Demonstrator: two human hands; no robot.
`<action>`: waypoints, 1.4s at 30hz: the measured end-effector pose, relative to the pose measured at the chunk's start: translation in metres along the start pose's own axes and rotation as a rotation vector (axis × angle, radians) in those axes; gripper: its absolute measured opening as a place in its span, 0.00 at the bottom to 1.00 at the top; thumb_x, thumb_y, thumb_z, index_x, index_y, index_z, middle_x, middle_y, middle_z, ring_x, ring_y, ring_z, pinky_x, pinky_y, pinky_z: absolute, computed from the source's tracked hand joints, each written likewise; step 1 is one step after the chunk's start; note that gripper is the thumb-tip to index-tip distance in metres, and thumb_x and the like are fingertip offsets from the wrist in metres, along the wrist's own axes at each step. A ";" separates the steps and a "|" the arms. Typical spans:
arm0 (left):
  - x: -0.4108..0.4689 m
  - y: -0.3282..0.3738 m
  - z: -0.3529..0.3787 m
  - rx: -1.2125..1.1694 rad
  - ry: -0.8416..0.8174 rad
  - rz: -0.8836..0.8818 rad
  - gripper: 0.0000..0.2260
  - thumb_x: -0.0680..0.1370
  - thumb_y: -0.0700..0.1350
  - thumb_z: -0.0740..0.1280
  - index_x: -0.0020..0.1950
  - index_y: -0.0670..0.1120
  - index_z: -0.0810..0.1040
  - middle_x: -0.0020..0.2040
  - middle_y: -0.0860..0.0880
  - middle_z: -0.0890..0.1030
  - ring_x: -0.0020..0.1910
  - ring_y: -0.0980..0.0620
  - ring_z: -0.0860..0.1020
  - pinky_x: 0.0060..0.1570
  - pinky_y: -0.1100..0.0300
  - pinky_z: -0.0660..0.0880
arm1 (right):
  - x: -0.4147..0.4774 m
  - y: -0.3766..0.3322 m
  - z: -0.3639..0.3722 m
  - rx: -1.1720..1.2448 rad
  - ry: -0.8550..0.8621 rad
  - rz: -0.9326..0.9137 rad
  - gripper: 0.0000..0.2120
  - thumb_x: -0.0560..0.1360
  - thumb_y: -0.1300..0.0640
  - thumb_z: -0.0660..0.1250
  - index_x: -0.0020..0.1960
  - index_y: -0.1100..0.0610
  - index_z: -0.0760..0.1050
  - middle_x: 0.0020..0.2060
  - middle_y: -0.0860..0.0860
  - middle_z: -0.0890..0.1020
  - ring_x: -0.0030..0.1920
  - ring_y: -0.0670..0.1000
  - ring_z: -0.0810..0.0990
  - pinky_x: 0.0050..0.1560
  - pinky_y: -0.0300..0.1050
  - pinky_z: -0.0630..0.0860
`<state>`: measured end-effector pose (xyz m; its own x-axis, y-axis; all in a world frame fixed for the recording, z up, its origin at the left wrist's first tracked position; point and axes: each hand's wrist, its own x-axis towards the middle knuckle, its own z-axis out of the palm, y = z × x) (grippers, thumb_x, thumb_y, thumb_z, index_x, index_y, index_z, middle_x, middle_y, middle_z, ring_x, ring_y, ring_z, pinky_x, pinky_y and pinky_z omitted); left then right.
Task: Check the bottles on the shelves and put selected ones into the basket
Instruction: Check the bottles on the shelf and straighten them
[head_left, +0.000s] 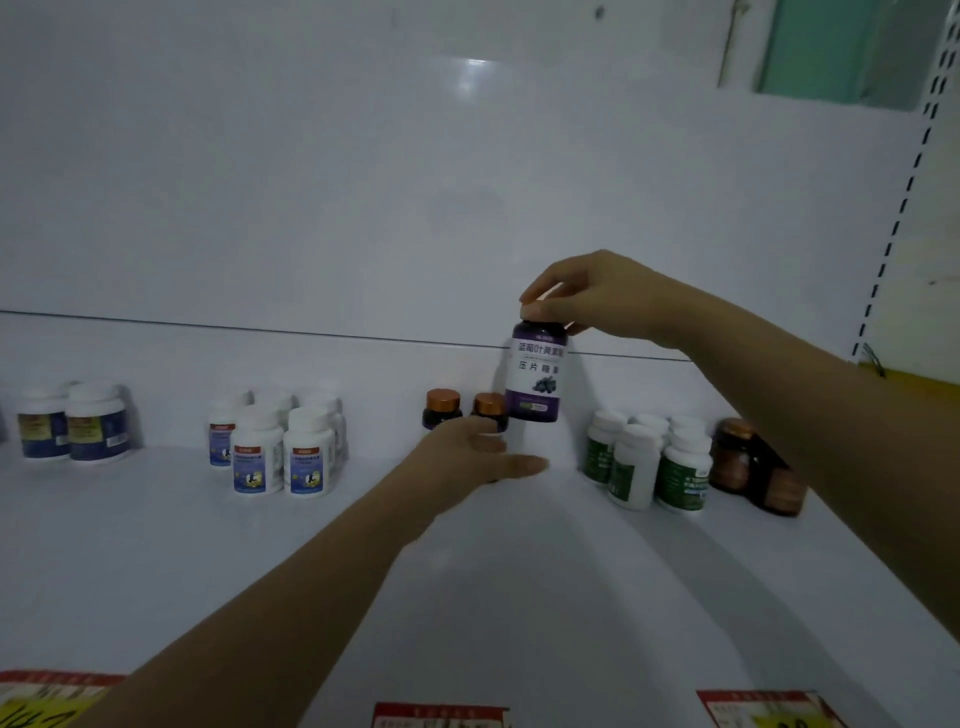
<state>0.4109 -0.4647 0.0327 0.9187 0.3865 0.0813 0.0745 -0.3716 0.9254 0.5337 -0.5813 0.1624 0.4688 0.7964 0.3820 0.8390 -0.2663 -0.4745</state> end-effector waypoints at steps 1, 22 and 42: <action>0.001 0.005 0.004 0.001 0.001 0.023 0.25 0.66 0.51 0.77 0.60 0.44 0.76 0.57 0.50 0.80 0.57 0.52 0.77 0.65 0.56 0.69 | -0.002 -0.004 -0.001 0.006 0.003 -0.014 0.12 0.73 0.48 0.71 0.53 0.53 0.80 0.47 0.50 0.84 0.47 0.48 0.83 0.49 0.41 0.80; -0.018 0.002 0.016 -0.431 0.156 0.087 0.20 0.69 0.39 0.74 0.59 0.43 0.77 0.53 0.45 0.81 0.55 0.46 0.79 0.60 0.50 0.75 | -0.024 -0.007 0.005 0.266 -0.089 -0.059 0.12 0.75 0.54 0.69 0.57 0.57 0.78 0.49 0.52 0.83 0.47 0.47 0.82 0.44 0.35 0.80; -0.032 0.017 0.012 -0.102 0.347 0.251 0.20 0.71 0.46 0.74 0.61 0.46 0.77 0.54 0.48 0.82 0.53 0.49 0.80 0.57 0.54 0.76 | -0.022 -0.016 0.016 0.532 -0.147 -0.038 0.13 0.79 0.55 0.63 0.63 0.54 0.74 0.53 0.47 0.81 0.56 0.45 0.79 0.56 0.39 0.76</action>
<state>0.3871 -0.4939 0.0415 0.7177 0.5617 0.4116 -0.1892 -0.4115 0.8915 0.5054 -0.5858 0.1492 0.3655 0.8776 0.3103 0.5816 0.0449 -0.8122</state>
